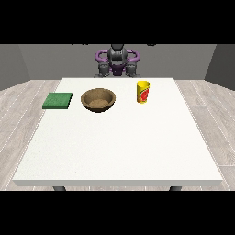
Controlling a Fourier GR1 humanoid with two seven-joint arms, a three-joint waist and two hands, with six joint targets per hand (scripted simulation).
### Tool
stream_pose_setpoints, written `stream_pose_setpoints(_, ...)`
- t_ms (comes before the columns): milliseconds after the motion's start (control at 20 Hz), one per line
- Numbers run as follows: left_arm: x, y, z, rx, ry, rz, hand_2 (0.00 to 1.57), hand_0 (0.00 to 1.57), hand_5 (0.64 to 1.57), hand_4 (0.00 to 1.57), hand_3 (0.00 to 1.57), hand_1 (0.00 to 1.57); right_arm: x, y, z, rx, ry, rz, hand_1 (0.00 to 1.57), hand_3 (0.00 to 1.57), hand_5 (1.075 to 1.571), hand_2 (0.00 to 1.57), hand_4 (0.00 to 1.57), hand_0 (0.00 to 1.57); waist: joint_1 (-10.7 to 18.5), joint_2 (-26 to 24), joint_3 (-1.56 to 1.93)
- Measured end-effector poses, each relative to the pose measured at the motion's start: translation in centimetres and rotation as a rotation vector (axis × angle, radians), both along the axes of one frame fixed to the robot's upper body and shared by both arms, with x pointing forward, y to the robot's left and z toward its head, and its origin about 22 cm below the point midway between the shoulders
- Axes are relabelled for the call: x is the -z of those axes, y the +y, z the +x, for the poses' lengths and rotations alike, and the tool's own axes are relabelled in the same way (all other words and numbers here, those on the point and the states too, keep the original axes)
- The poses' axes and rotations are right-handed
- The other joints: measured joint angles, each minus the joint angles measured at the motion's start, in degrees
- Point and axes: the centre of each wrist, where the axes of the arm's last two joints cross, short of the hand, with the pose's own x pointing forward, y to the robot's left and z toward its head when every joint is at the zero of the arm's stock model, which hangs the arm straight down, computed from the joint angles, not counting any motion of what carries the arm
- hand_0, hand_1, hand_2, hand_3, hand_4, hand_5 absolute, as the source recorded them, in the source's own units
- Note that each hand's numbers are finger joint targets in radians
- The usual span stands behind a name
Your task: Pick the cup and pour the ball into the bowl, then pick the bowl and place it on the pad
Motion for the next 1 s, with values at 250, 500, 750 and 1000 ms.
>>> stream_pose_setpoints(250,-3.5,-1.5,0.1,0.007,-0.035,-0.034,0.00,0.00,1.555,0.56,0.00,0.00,-4.3,-0.6,-0.3,0.021,-0.028,0.019,0.00,0.00,1.548,0.00,0.76,0.00,-0.07,2.05,0.08)
stream_pose_setpoints(500,-5.1,-1.8,1.7,0.013,-0.174,-0.020,0.00,0.00,1.550,0.59,0.00,0.00,-6.8,-0.7,0.3,0.009,-0.170,0.017,0.00,0.00,1.546,0.00,0.72,0.00,-0.64,11.01,0.08)
stream_pose_setpoints(750,-4.8,-2.3,3.4,0.006,-0.324,0.024,0.00,0.00,1.520,0.57,0.00,0.00,-6.3,-0.2,1.5,-0.004,-0.315,0.031,0.00,0.00,1.545,0.00,0.70,0.00,-0.83,21.26,0.10)
stream_pose_setpoints(1000,-2.2,-1.5,4.8,-0.007,-0.433,0.075,0.00,0.00,1.483,0.48,0.00,0.00,-6.3,-0.9,2.7,-0.013,-0.418,0.030,0.00,0.00,1.548,0.00,0.68,0.00,-1.04,29.22,0.09)
